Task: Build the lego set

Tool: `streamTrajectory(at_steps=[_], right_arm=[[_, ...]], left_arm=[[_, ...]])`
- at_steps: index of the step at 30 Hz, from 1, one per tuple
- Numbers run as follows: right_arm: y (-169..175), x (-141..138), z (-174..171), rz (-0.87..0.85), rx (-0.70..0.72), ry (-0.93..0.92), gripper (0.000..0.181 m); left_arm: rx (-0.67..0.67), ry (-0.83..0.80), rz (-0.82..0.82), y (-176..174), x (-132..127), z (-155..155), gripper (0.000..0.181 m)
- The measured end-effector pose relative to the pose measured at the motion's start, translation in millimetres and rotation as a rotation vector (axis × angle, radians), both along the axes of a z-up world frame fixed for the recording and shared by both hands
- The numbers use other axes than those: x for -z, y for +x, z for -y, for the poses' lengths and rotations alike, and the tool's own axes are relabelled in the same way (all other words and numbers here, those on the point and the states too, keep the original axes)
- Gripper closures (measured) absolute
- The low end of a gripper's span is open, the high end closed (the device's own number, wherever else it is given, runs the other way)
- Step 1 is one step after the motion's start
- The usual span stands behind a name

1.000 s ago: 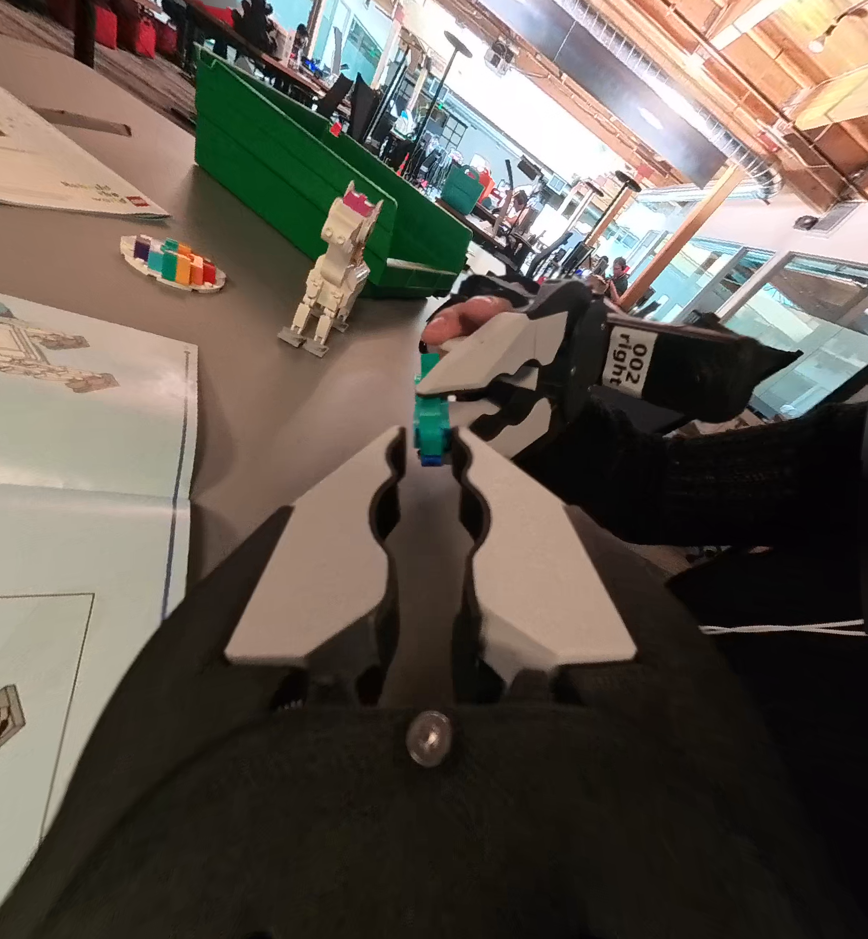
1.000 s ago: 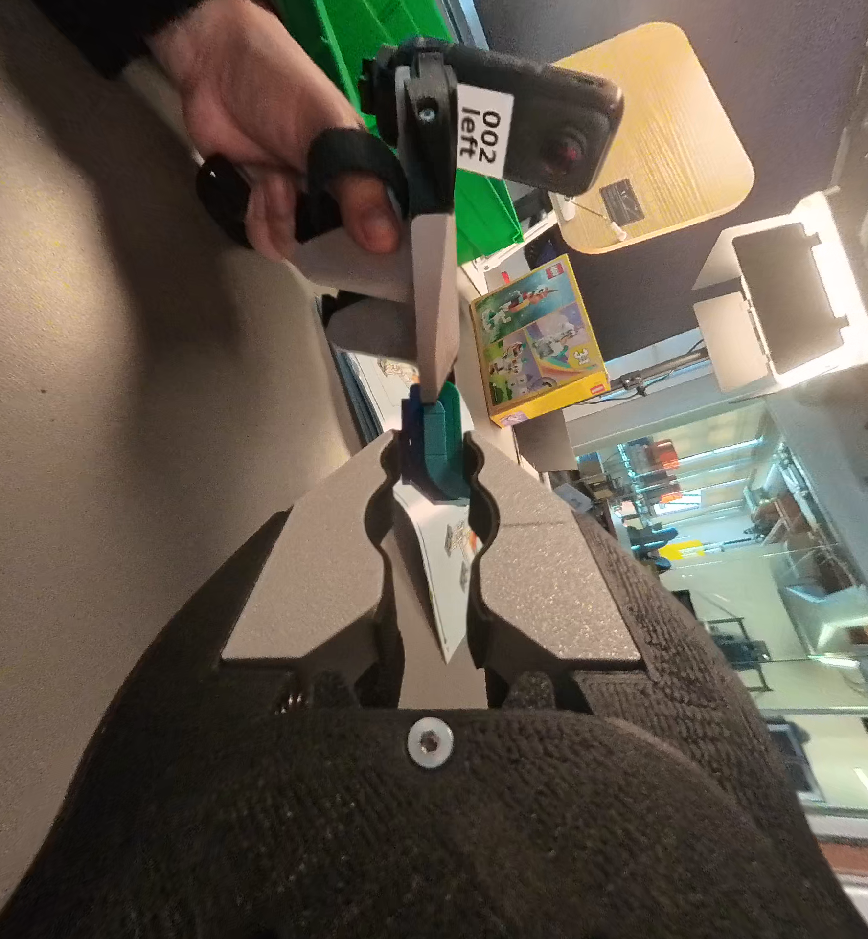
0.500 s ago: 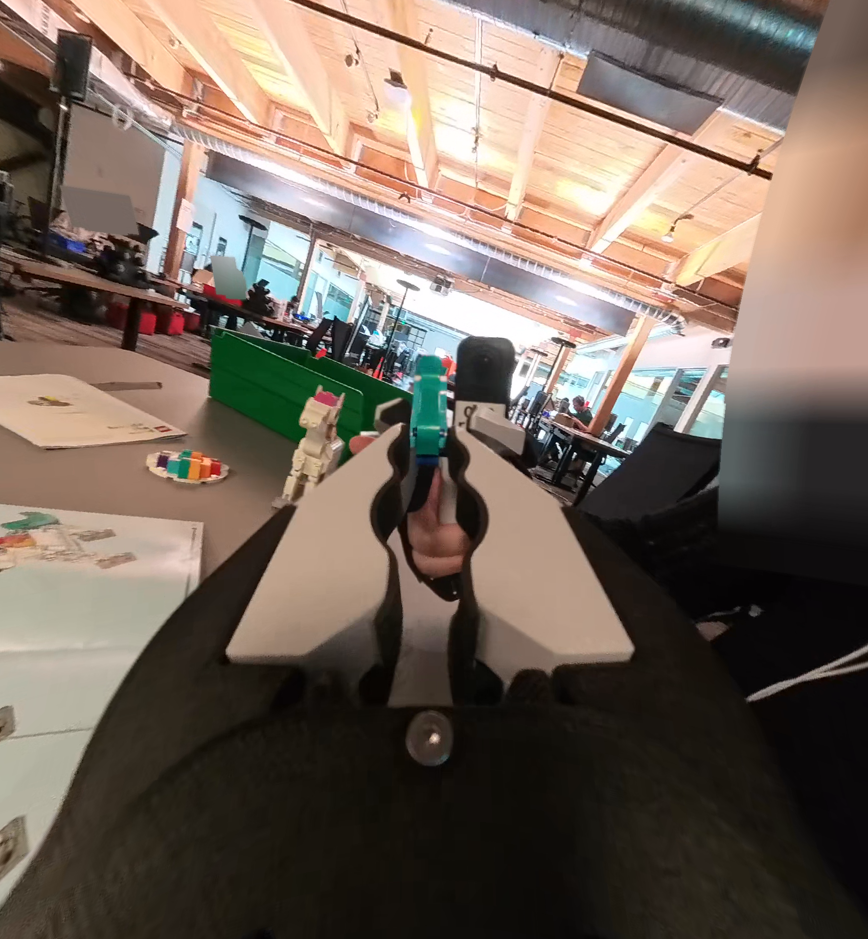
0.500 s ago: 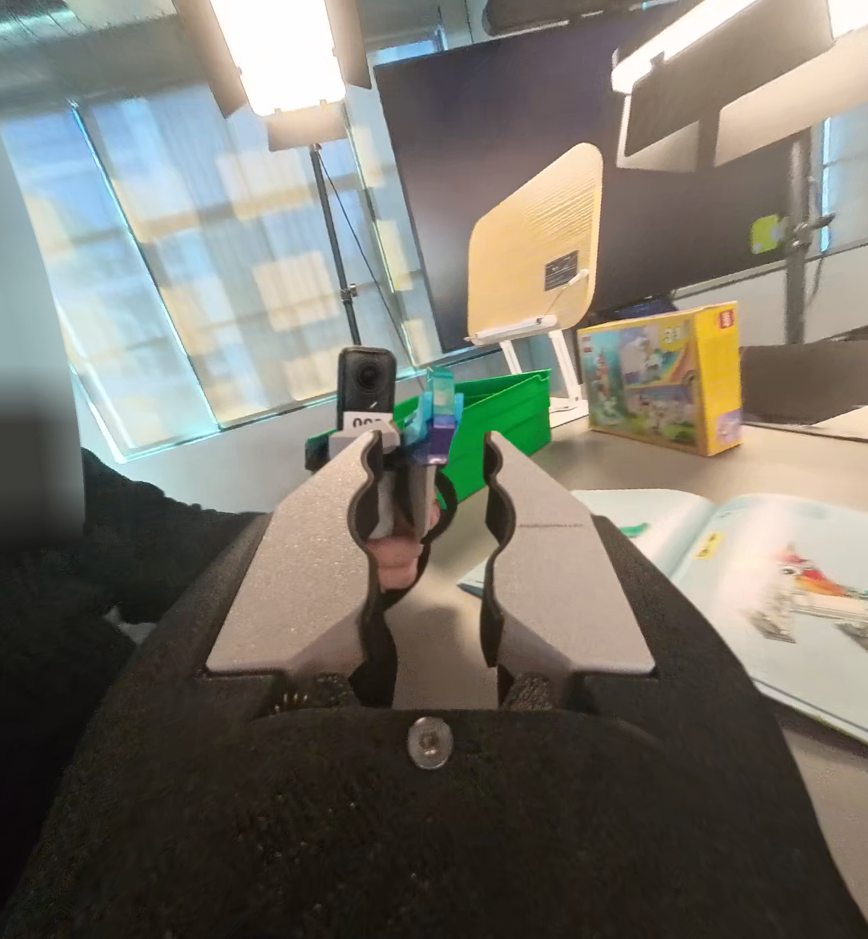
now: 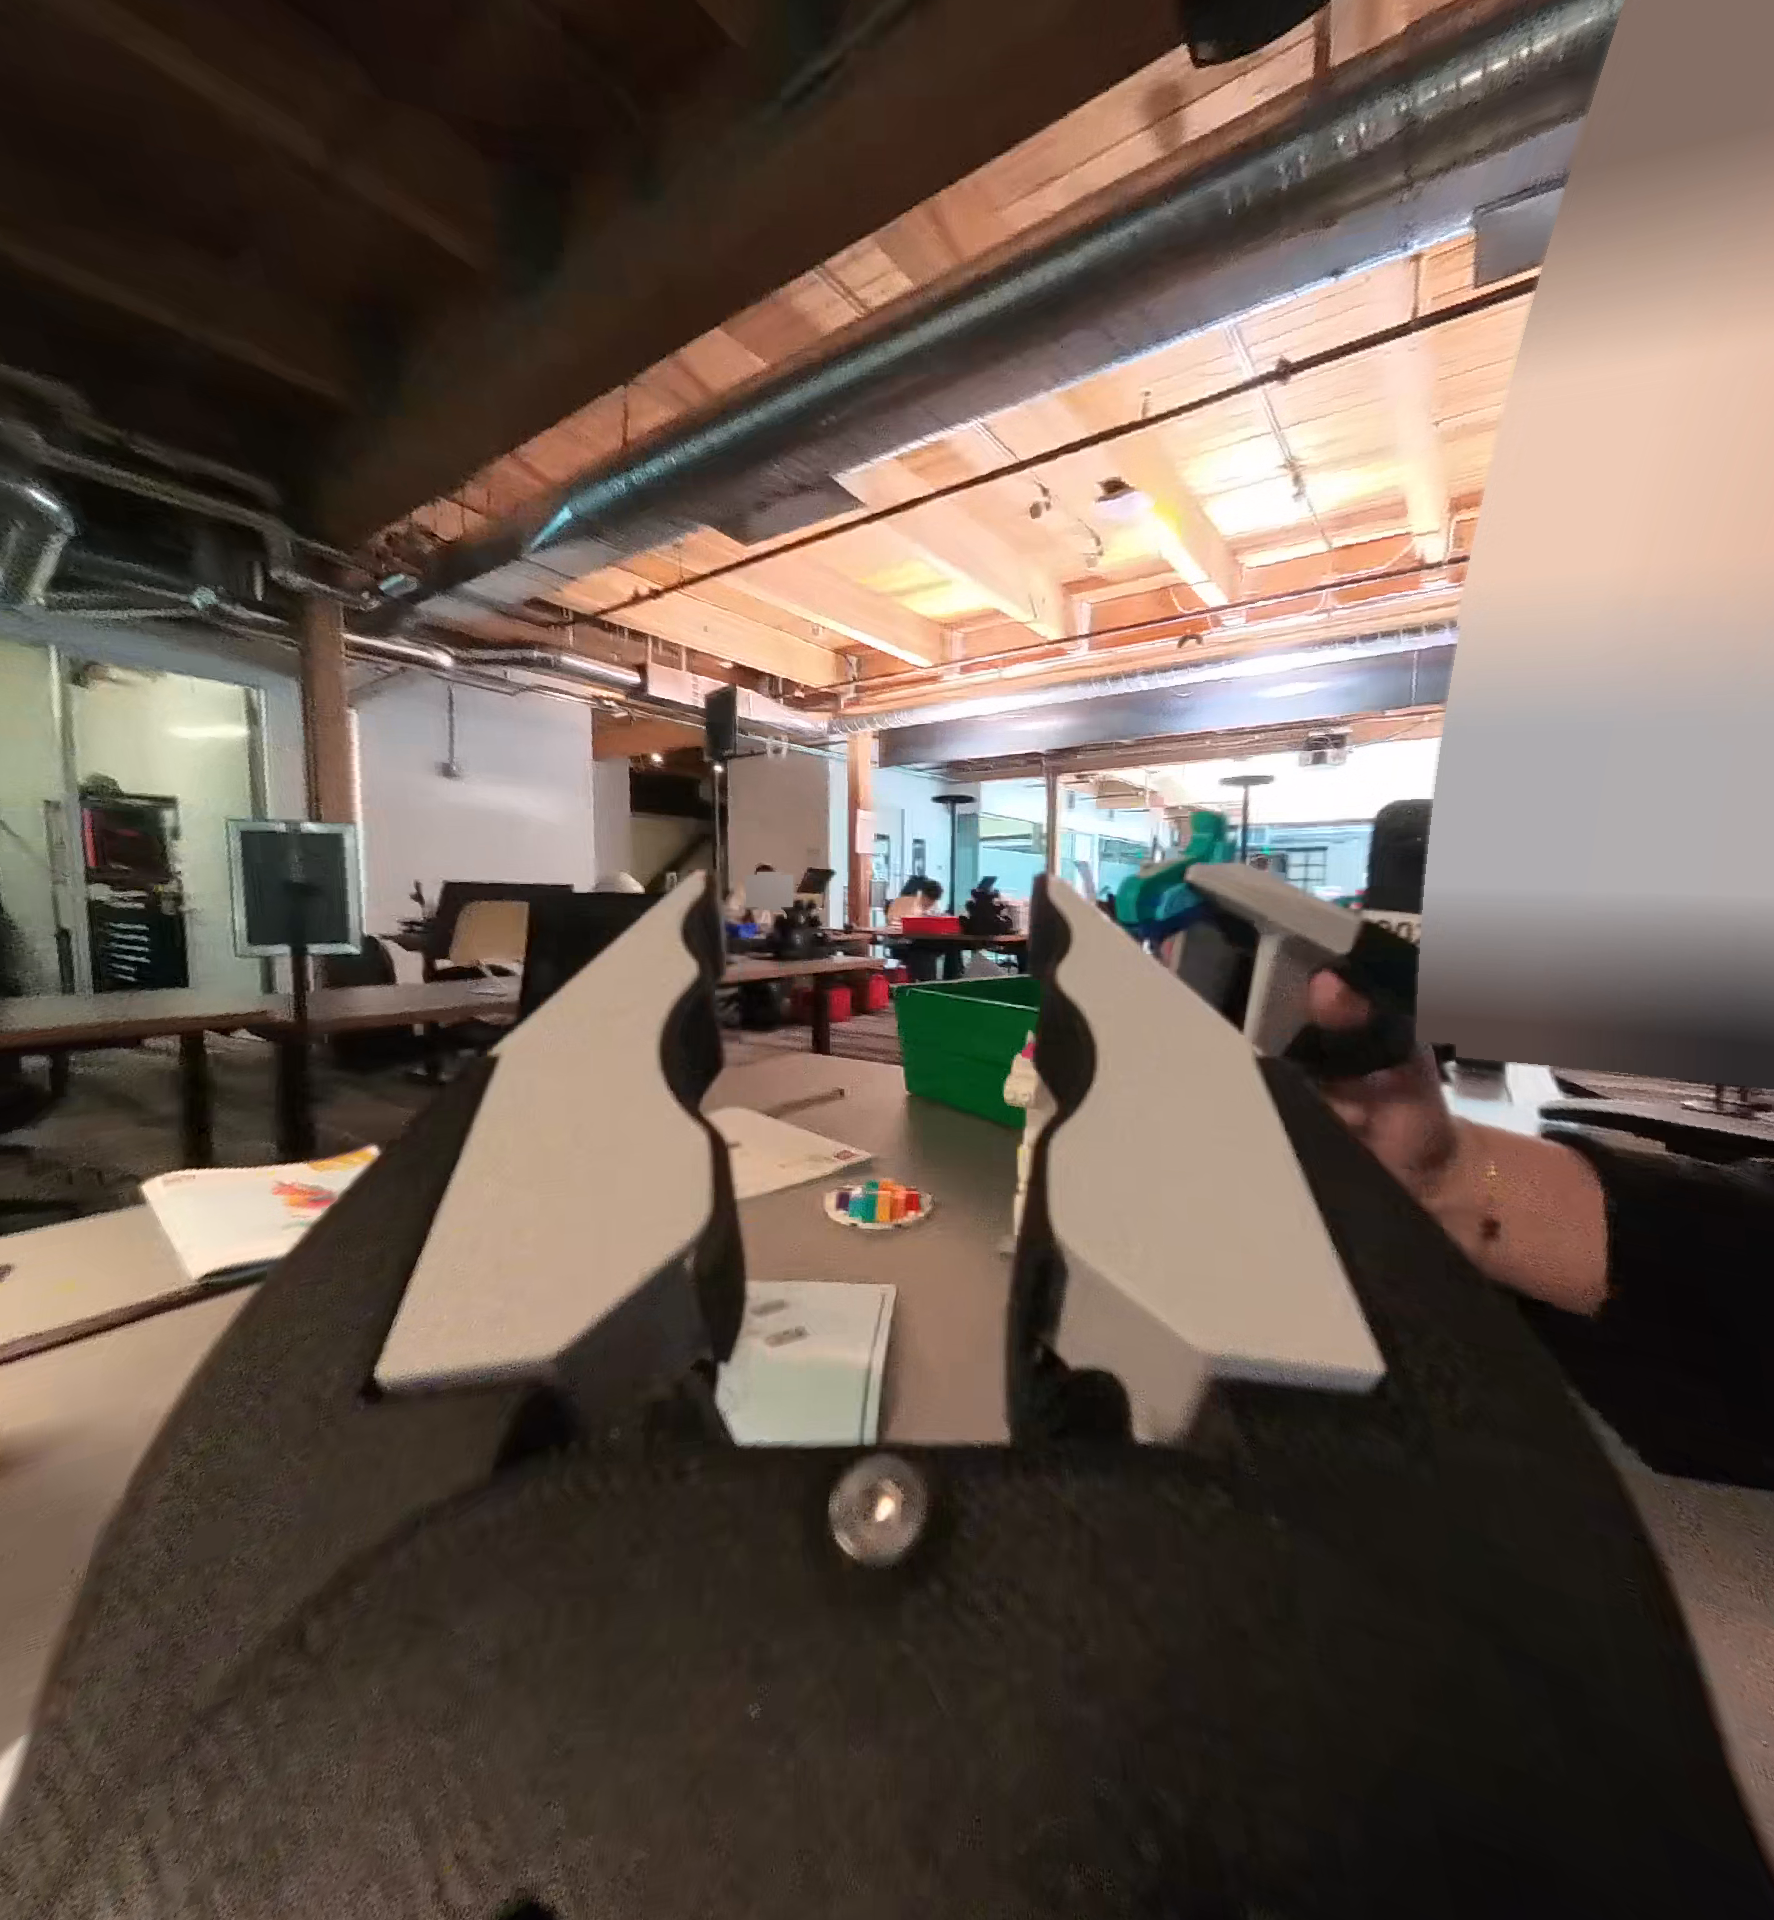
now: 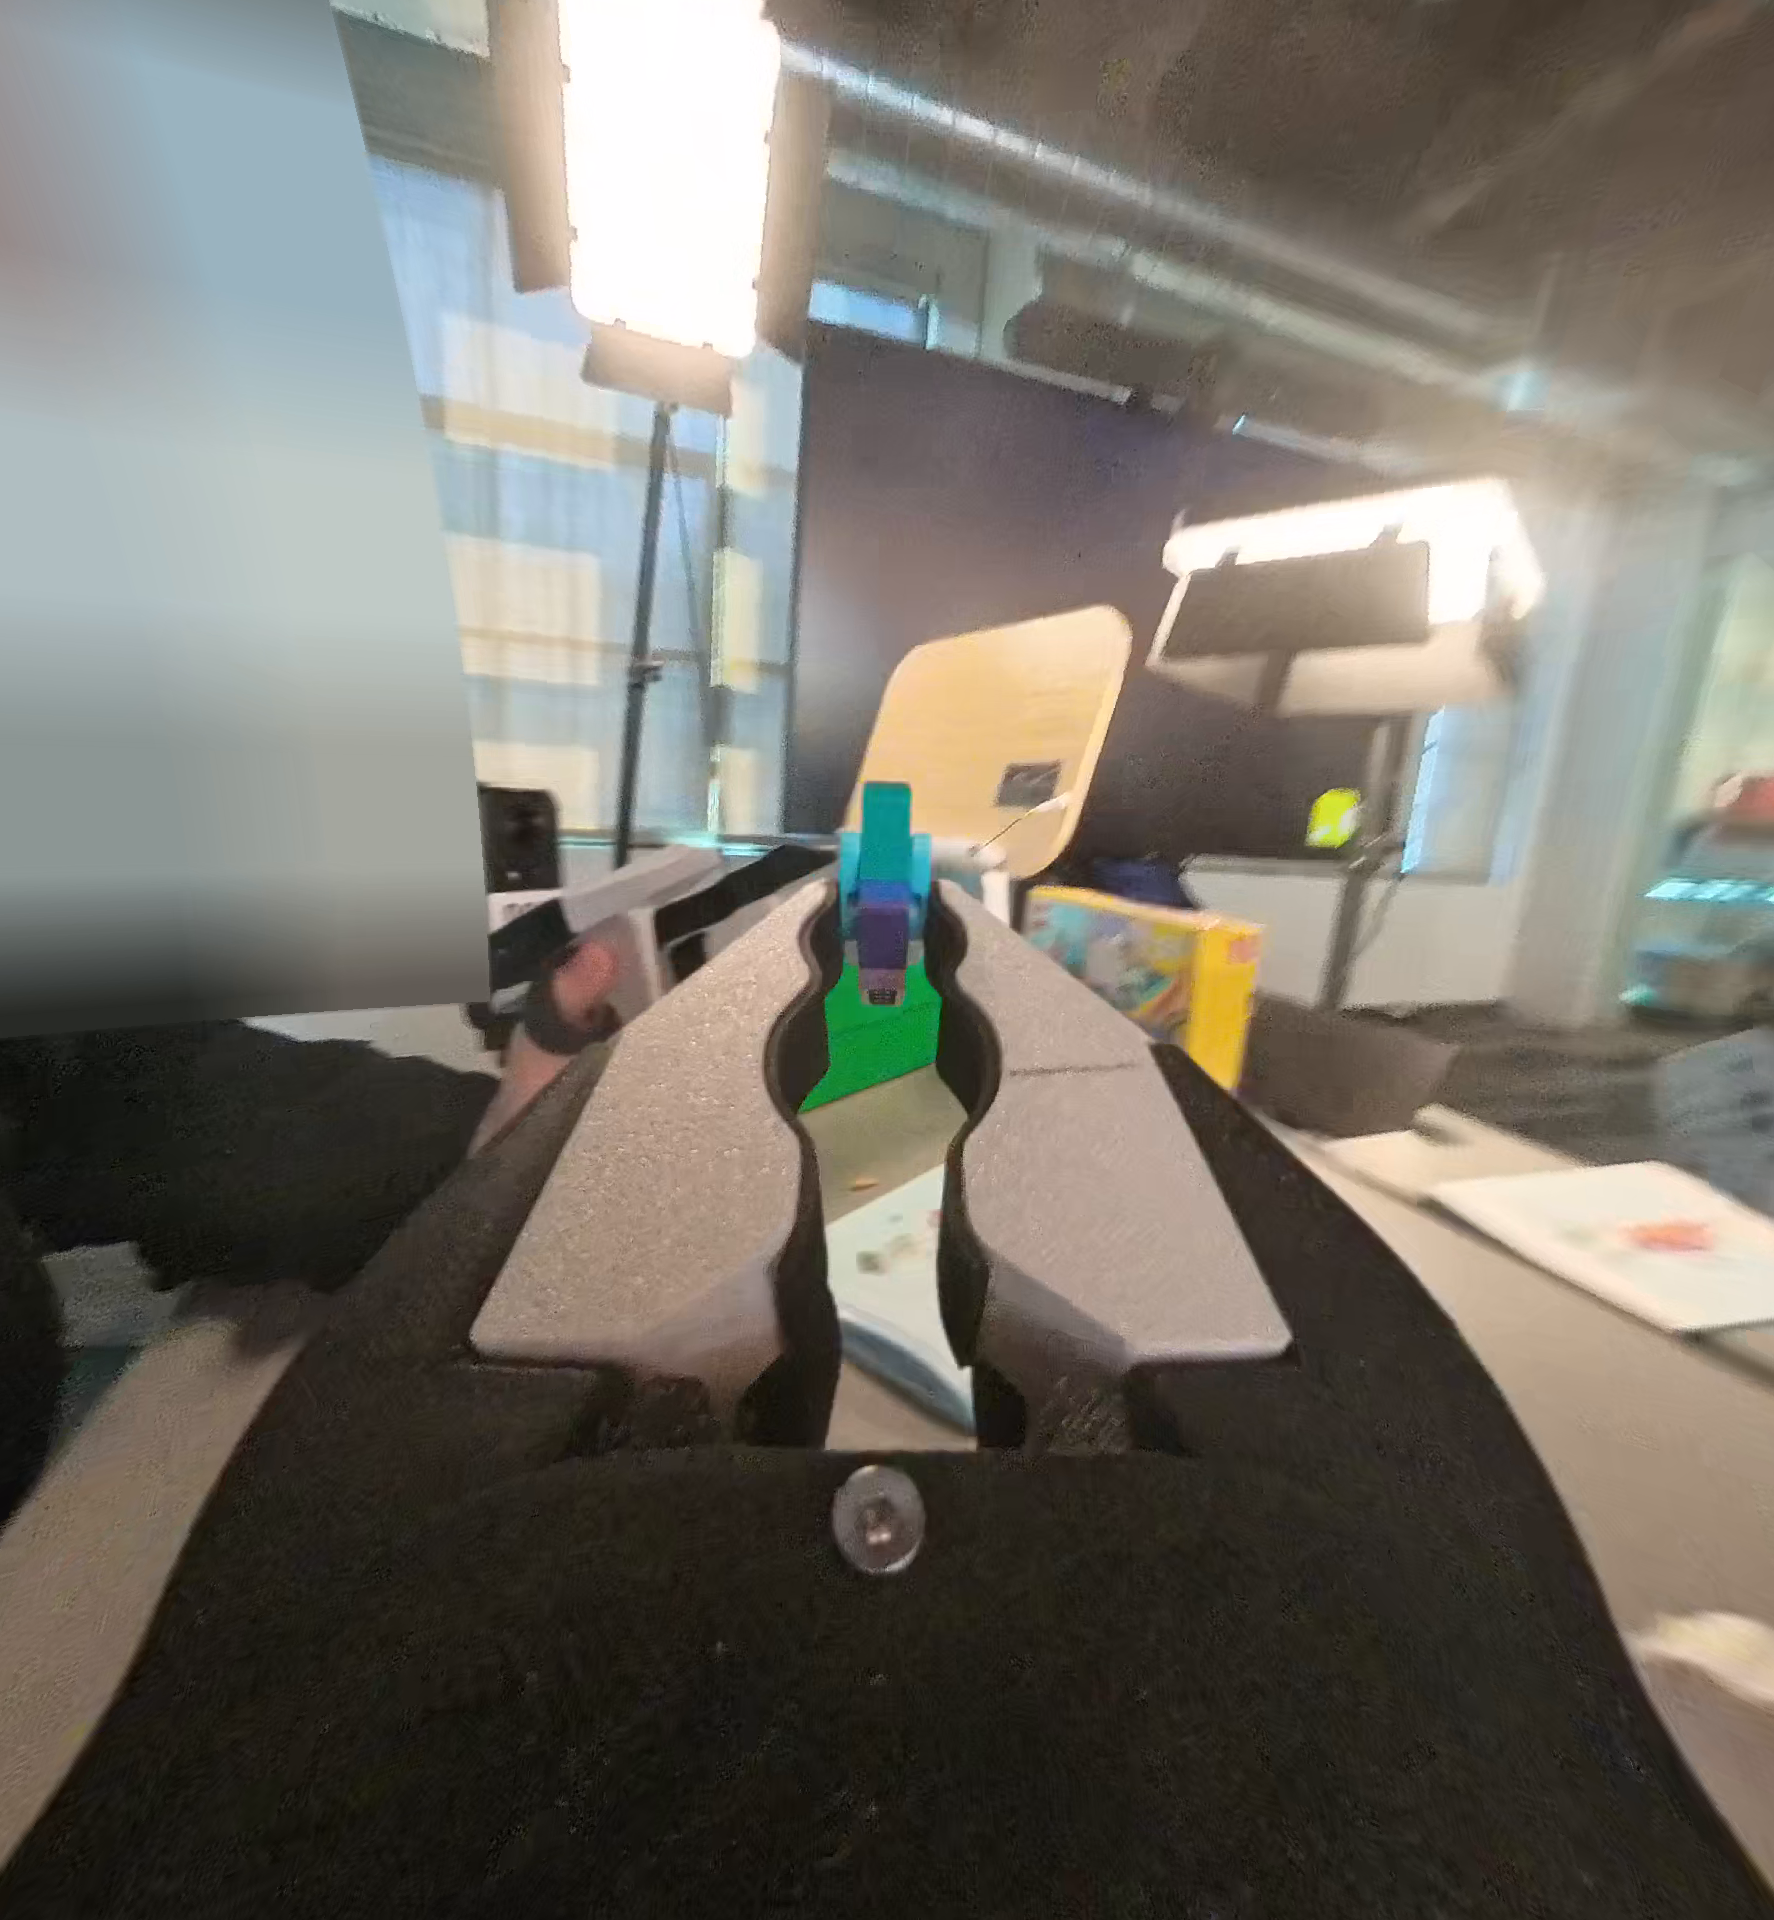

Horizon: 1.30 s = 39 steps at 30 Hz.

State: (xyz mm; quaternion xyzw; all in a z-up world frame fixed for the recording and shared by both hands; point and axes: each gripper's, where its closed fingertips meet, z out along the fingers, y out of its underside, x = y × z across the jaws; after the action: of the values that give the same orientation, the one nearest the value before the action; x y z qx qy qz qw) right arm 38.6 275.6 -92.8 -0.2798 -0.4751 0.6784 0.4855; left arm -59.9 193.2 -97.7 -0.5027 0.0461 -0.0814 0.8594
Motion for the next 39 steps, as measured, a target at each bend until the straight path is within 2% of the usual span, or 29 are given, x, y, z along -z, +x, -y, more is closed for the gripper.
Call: streamTrajectory(at_steps=[4, 7, 11, 16, 21, 24, 31, 33, 36, 39], right_arm=[[23.1, -11.7, -39.6, -0.068, 0.173, 0.090, 0.168], [39.7, -3.2, -72.7, -0.053, 0.297, 0.157, 0.168], [62.4, 3.7, -110.0, -0.048, 0.403, 0.155, 0.169], [76.2, 16.3, -135.5, -0.023, 0.478, 0.158, 0.169], [82.6, 33.0, -150.5, 0.030, 0.486, 0.118, 0.169], [84.4, 37.1, -157.0, 0.050, 0.475, 0.073, 0.169], [77.3, 53.7, -166.5, 0.183, 0.425, 0.032, 0.169], [79.3, 54.3, -168.6, 0.201, 0.390, 0.008, 0.169], [84.0, 53.5, -175.6, 0.204, 0.378, -0.023, 0.169], [82.6, 60.3, -176.5, 0.244, 0.337, -0.048, 0.169]], left_arm=[[-0.007, 0.001, -0.031, 5.2, -0.3, 0.1, 0.122], [-0.015, 0.011, -0.029, 4.9, -2.2, 2.0, 0.122], [-0.070, 0.021, -0.022, -5.6, -3.5, 5.0, 0.123], [-0.133, 0.026, -0.011, -16.9, -5.3, 1.8, 0.124], [-0.170, -0.044, -0.041, -16.0, 6.1, -11.8, 0.128], [-0.093, -0.187, -0.082, 5.3, 29.8, -48.2, 0.118], [0.189, -0.507, -0.134, 78.2, 84.3, -163.2, 0.077], [0.285, -0.591, -0.150, 100.3, 98.1, -189.4, 0.074], [0.359, -0.699, -0.206, 125.9, 116.3, -220.9, 0.074], [0.395, -0.733, -0.279, 144.4, 123.7, -244.2, 0.086]])
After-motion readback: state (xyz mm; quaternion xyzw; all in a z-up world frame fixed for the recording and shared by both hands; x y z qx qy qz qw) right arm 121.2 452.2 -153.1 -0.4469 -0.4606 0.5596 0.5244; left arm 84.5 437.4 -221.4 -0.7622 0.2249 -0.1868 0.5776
